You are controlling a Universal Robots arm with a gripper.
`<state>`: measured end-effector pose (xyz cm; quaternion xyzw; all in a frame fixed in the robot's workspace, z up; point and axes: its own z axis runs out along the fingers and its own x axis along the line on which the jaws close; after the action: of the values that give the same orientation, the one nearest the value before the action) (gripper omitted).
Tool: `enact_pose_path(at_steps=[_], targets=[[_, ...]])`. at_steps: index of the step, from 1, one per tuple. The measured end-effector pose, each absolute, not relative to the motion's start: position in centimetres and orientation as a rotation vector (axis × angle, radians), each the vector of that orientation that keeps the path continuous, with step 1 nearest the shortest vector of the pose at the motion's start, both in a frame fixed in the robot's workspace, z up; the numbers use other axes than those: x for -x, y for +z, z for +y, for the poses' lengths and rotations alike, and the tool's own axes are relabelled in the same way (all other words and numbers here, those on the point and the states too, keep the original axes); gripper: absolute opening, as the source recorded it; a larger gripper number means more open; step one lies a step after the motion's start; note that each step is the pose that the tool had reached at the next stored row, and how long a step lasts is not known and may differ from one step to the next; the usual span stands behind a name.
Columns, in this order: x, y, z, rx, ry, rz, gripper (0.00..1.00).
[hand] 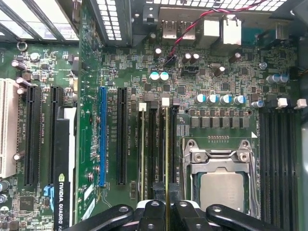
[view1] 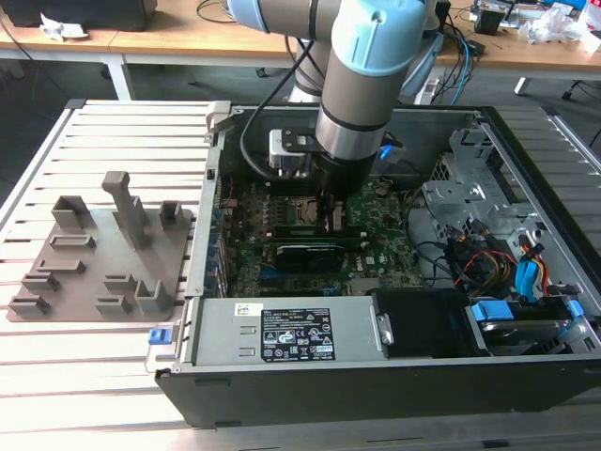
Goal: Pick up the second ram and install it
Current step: 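Insert the second ram into the second slot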
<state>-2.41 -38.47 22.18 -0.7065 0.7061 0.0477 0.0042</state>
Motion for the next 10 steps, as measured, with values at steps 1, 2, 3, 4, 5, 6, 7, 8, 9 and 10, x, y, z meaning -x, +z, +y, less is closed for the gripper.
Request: enact_pose_path(at_steps=[1, 2, 3, 4, 5, 6, 7, 8, 9, 10], targets=[[2.41, 22.11, -38.47, 2.214, 0.150, 2.213, 0.14], [2.40, 21.99, -38.47, 2.214, 0.150, 2.213, 0.14], [2.40, 21.93, -38.47, 2.215, 0.150, 2.213, 0.14], [2.40, 21.88, -38.47, 2.215, 0.150, 2.213, 0.14], [2.40, 21.80, -38.47, 2.215, 0.150, 2.213, 0.14], [2.40, 21.74, -38.47, 2.215, 0.150, 2.213, 0.14], [2.41, 21.71, -38.47, 2.215, 0.150, 2.213, 0.14], [2.41, 21.70, -38.47, 2.215, 0.150, 2.213, 0.14], [2.40, 21.70, -38.47, 2.214, 0.150, 2.213, 0.14], [2.41, 21.70, -38.47, 2.214, 0.150, 2.213, 0.14]])
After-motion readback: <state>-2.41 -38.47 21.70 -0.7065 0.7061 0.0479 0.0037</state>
